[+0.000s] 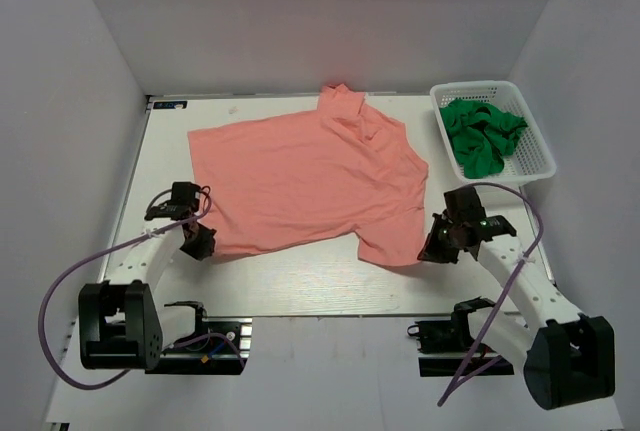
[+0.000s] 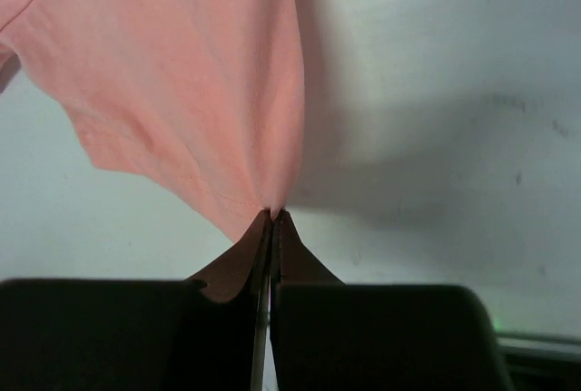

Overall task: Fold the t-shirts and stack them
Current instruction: Grap the side of the flattened tshirt closest away from the robot with both arms

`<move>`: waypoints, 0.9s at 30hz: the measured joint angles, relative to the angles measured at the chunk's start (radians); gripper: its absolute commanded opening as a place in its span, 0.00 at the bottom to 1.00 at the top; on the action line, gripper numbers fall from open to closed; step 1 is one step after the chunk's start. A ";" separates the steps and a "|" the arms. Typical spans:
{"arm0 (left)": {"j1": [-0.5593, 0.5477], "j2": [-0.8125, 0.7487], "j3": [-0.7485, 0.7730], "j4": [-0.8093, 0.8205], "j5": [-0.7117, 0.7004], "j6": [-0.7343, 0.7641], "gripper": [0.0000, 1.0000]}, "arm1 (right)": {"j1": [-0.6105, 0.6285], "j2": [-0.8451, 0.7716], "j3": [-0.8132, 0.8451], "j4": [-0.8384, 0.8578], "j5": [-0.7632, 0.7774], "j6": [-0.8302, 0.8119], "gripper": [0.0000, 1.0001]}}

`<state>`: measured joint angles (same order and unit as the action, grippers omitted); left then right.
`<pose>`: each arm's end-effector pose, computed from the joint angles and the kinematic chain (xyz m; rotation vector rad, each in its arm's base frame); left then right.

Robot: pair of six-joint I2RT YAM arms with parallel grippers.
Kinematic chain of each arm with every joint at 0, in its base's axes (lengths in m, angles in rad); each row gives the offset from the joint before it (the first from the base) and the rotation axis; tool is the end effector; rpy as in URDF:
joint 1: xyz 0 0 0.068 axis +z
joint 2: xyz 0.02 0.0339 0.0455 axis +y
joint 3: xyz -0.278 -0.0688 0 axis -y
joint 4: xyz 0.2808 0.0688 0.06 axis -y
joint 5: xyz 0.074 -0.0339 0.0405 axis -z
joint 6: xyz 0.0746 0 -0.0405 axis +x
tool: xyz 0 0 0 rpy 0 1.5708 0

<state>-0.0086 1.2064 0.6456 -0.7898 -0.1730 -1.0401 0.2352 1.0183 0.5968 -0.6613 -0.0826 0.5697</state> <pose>0.2229 0.0109 0.1308 -1.4366 2.4784 0.0565 0.2168 0.0583 0.1590 0.4222 2.6679 0.3661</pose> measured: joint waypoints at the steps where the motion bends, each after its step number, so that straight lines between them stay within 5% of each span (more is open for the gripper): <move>1: 0.000 -0.021 -0.001 -0.031 0.001 0.000 0.00 | 0.000 -0.025 0.002 -0.041 -0.003 0.001 0.00; 10: 0.000 -0.068 -0.037 -0.151 0.052 -0.004 0.00 | 0.000 -0.046 0.025 -0.208 -0.058 0.026 0.00; 27: 0.013 -0.024 0.157 -0.223 0.109 0.019 0.00 | -0.002 0.263 0.507 -0.162 -0.093 -0.019 0.00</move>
<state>0.0040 1.1820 0.8028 -1.0130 -0.0635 -1.0214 0.2337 1.2816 1.1042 -0.8234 -0.1753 0.5503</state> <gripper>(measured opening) 0.025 0.009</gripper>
